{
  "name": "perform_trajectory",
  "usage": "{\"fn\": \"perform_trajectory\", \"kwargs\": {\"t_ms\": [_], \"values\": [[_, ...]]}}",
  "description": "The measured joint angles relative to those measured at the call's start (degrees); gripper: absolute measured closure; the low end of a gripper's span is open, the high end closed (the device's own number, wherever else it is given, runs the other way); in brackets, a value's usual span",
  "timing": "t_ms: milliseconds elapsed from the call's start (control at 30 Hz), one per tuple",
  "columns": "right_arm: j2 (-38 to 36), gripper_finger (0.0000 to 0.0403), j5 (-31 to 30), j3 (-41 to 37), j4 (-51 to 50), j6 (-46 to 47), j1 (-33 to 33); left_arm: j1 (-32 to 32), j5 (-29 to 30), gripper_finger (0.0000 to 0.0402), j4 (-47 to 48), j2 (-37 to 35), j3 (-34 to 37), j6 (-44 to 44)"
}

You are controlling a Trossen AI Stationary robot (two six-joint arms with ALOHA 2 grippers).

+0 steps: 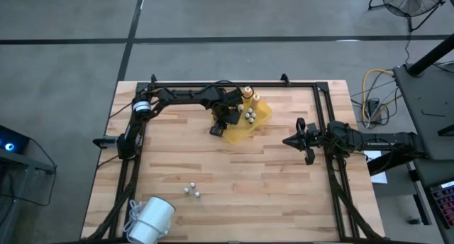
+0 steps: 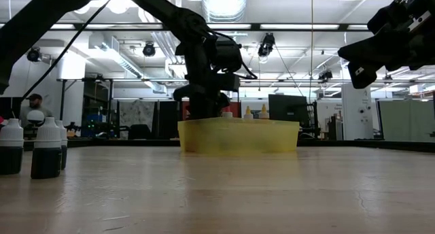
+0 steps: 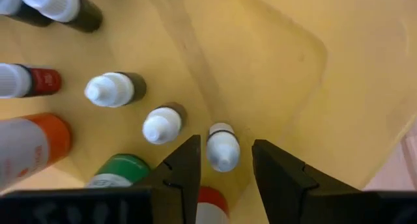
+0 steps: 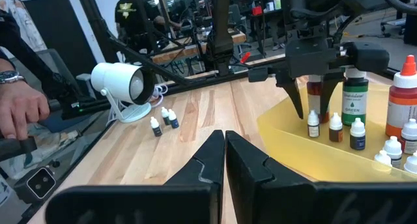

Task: Pick & Place food coloring
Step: Put the small blue food coloring bottle into the yellow bin

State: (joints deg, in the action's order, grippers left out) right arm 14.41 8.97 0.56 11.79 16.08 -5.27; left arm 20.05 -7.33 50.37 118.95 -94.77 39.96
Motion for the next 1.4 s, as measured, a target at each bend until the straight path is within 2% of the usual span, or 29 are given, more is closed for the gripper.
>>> {"fn": "perform_trajectory", "kwargs": {"t_ms": [400,867,1400], "values": [[0.0,0.0394,0.0,0.0,0.0,0.0,-0.01,-0.04,1.12,0.0291,3.21,-0.4,-3.62,-1.26],[0.0,0.0394,0.0,0.0,0.0,0.0,-0.01,-0.35,2.94,0.0291,4.97,-4.61,-3.45,-5.62],[0.02,0.0394,-0.05,0.0,-0.02,0.0,-0.01,-6.58,2.97,0.0291,9.21,-10.74,-4.08,-10.98]]}}
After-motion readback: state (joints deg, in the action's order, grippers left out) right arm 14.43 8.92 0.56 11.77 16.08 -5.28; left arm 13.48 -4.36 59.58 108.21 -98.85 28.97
